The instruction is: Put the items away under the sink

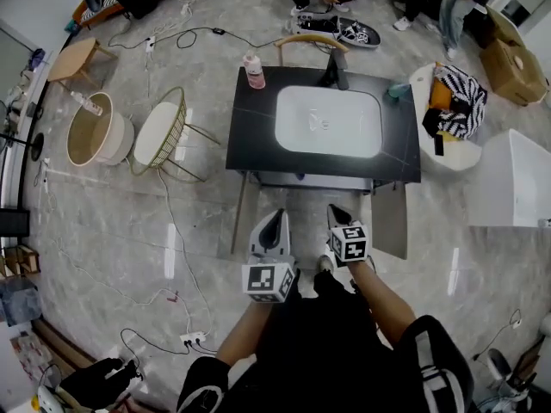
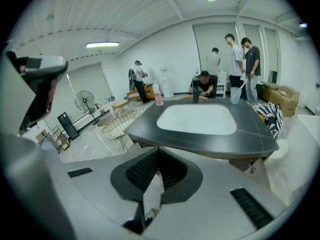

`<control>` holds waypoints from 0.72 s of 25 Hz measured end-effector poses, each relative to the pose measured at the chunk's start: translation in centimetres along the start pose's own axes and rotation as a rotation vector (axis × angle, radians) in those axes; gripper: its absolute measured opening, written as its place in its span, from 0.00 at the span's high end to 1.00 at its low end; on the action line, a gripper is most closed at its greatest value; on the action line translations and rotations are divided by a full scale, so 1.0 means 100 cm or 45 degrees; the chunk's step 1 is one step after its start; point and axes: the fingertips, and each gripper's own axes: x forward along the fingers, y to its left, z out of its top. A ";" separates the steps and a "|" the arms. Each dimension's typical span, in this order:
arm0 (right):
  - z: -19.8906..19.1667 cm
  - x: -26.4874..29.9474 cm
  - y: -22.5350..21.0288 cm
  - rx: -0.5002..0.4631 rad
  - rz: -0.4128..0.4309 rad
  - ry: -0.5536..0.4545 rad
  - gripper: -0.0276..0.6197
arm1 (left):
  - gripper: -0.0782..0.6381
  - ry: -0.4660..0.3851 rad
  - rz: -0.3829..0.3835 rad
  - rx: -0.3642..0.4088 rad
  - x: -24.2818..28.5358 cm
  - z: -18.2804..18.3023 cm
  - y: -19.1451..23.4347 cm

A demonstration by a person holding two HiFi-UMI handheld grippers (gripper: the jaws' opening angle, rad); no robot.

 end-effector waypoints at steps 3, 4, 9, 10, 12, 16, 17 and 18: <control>0.039 -0.043 0.012 -0.004 0.018 -0.143 0.94 | 0.87 -0.026 -0.012 0.015 -0.014 0.012 -0.014; 0.051 -0.057 0.016 -0.009 0.025 -0.190 0.94 | 0.87 -0.035 -0.012 0.021 -0.018 0.016 -0.018; 0.099 -0.140 0.041 -0.050 0.055 -0.435 0.94 | 0.87 -0.077 -0.016 0.034 -0.038 0.031 -0.042; 0.104 -0.155 0.044 -0.067 0.053 -0.479 0.94 | 0.87 -0.090 -0.020 0.043 -0.040 0.032 -0.047; 0.109 -0.178 0.050 -0.094 0.050 -0.542 0.94 | 0.87 -0.107 -0.034 0.071 -0.043 0.033 -0.057; 0.103 -0.196 0.051 -0.098 0.053 -0.574 0.94 | 0.87 -0.104 -0.065 0.097 -0.042 0.029 -0.071; 0.100 -0.197 0.050 -0.097 0.053 -0.572 0.94 | 0.87 -0.108 -0.070 0.100 -0.042 0.028 -0.074; 0.099 -0.197 0.049 -0.096 0.052 -0.570 0.94 | 0.87 -0.114 -0.073 0.104 -0.043 0.029 -0.076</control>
